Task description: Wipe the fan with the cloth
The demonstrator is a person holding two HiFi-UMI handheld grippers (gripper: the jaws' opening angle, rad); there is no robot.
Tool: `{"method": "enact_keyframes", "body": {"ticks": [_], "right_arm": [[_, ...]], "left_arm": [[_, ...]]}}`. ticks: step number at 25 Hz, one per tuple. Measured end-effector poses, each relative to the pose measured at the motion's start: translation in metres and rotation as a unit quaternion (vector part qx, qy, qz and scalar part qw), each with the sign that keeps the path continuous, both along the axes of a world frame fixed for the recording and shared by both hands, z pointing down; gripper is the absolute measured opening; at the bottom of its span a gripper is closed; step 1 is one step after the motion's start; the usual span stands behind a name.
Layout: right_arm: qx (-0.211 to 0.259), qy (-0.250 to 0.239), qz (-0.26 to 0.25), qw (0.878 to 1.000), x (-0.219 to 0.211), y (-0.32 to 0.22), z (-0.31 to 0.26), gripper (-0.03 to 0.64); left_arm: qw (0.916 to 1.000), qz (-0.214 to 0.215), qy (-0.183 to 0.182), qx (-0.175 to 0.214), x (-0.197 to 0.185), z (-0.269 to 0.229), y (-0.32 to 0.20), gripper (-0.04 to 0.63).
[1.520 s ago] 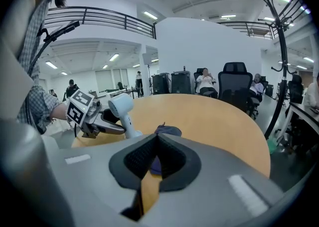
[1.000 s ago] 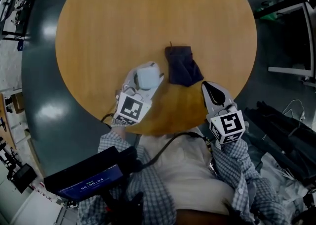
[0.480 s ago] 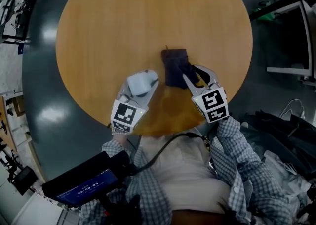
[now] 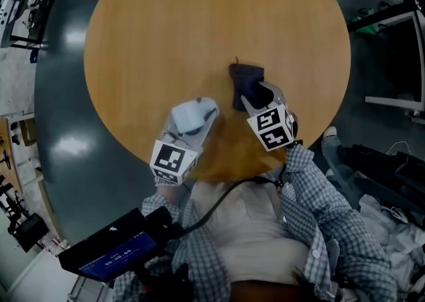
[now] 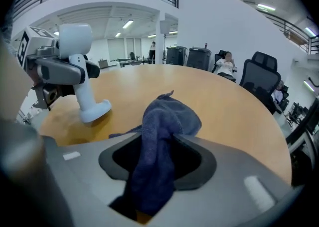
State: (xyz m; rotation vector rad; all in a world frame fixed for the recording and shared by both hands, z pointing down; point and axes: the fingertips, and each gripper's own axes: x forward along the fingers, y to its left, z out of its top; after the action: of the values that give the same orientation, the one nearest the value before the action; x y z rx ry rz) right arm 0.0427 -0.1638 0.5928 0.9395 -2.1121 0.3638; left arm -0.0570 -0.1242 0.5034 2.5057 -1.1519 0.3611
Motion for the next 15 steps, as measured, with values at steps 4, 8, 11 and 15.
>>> {"method": "enact_keyframes", "body": {"ticks": [4,8,11,15], "right_arm": [[0.013,0.003,0.026,1.000,0.012,-0.009,-0.003,0.098],[0.007,-0.050,0.059,0.997,0.021,-0.006,-0.022,0.089],[0.013,-0.077,0.069,0.995,0.034,0.029,-0.093,0.088],[0.049,-0.129,0.060,0.989,0.010,0.038,-0.137,0.087]], "left_arm": [[0.9997,-0.017,0.016,-0.003,0.003,-0.003,-0.002,0.173],[0.9994,-0.020,0.029,-0.001,0.006,-0.018,0.001,0.173],[0.9989,-0.019,0.043,0.000,0.014,-0.075,0.031,0.173],[0.9986,-0.024,0.044,0.014,-0.003,-0.080,0.034,0.173]]}}
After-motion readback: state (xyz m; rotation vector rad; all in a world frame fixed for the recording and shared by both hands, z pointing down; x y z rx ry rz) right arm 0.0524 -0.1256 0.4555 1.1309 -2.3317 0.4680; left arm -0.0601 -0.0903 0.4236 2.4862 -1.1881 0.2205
